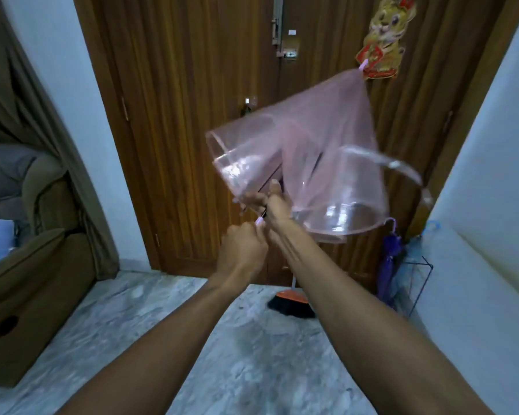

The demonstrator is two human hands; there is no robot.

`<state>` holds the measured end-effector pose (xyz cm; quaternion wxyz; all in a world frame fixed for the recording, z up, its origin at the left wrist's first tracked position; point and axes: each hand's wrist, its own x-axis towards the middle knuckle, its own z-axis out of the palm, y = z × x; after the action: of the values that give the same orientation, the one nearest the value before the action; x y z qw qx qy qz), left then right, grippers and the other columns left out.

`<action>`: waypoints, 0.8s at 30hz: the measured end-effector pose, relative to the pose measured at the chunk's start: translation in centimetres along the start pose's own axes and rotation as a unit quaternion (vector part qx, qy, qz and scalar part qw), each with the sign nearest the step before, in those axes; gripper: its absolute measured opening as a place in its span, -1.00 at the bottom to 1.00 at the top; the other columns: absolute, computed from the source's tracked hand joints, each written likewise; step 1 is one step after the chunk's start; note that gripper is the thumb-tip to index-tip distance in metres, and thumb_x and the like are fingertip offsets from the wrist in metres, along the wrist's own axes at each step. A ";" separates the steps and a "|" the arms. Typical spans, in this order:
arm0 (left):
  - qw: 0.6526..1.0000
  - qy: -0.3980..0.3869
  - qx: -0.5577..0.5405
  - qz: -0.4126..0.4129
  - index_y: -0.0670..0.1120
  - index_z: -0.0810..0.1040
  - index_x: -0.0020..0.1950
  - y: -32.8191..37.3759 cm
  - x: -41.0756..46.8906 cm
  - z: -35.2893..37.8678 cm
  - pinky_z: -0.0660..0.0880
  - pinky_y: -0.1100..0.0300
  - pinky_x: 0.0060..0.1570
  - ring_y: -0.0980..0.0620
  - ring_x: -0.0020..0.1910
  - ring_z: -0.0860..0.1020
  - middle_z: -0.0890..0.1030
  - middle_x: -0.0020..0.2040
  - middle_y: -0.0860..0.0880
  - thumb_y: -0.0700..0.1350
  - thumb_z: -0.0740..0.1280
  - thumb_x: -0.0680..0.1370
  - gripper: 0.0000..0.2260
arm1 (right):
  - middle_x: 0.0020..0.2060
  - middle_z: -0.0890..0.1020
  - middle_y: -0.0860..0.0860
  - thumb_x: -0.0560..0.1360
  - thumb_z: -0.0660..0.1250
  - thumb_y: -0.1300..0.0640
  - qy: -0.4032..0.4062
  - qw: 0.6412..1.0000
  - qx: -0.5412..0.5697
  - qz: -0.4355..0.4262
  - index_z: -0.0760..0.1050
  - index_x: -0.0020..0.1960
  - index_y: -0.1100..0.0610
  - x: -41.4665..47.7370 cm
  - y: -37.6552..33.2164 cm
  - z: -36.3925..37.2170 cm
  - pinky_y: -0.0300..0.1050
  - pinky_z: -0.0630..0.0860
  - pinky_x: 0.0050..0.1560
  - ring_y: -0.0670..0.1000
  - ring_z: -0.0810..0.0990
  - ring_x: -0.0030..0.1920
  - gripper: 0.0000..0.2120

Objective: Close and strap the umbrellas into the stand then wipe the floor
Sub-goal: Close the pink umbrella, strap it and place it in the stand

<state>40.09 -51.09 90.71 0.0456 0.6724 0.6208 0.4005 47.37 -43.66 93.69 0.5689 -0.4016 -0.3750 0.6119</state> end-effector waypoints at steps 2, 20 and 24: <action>1.000 0.005 0.015 0.003 -0.23 0.63 -0.09 -0.4 0.0 0.2 0.43 -0.07 -0.18 -0.35 -0.07 0.58 0.66 -0.10 -0.30 -0.01 0.12 0.68 -0.60 | -0.48 0.67 -0.01 0.71 0.02 0.12 0.001 1.000 -0.005 0.011 0.62 -0.38 0.16 -0.4 0.6 0.0 -0.35 0.27 -0.65 -0.11 0.53 -0.59 -0.41; 0.979 0.033 -0.147 -0.138 -0.20 0.52 -0.33 -5.3 4.3 -3.2 0.28 0.03 -0.24 -0.26 -0.15 0.56 0.64 -0.22 -0.26 0.05 0.16 0.67 -0.52 | -0.05 0.72 -0.04 0.60 0.35 0.07 -0.082 0.954 -0.286 -0.030 0.65 0.05 0.10 -5.2 -1.0 0.3 -0.24 0.55 -0.21 -0.09 0.68 -0.15 -0.86; 0.973 0.058 -0.154 -0.163 -0.12 0.34 -0.45 -5.1 4.7 -3.7 0.21 0.02 -0.31 -0.17 -0.29 0.44 0.48 -0.40 -0.11 0.05 0.16 0.68 -0.49 | -0.23 0.69 0.07 0.54 0.34 0.05 -0.016 0.996 -0.084 -0.039 0.61 -0.14 0.13 -6.4 -3.7 0.0 -0.21 0.49 -0.34 -0.05 0.58 -0.40 -0.82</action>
<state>33.38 -47.42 92.60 0.1777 0.5225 0.6546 0.5166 49.01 -49.79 97.47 0.5504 -0.4233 -0.4495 0.5620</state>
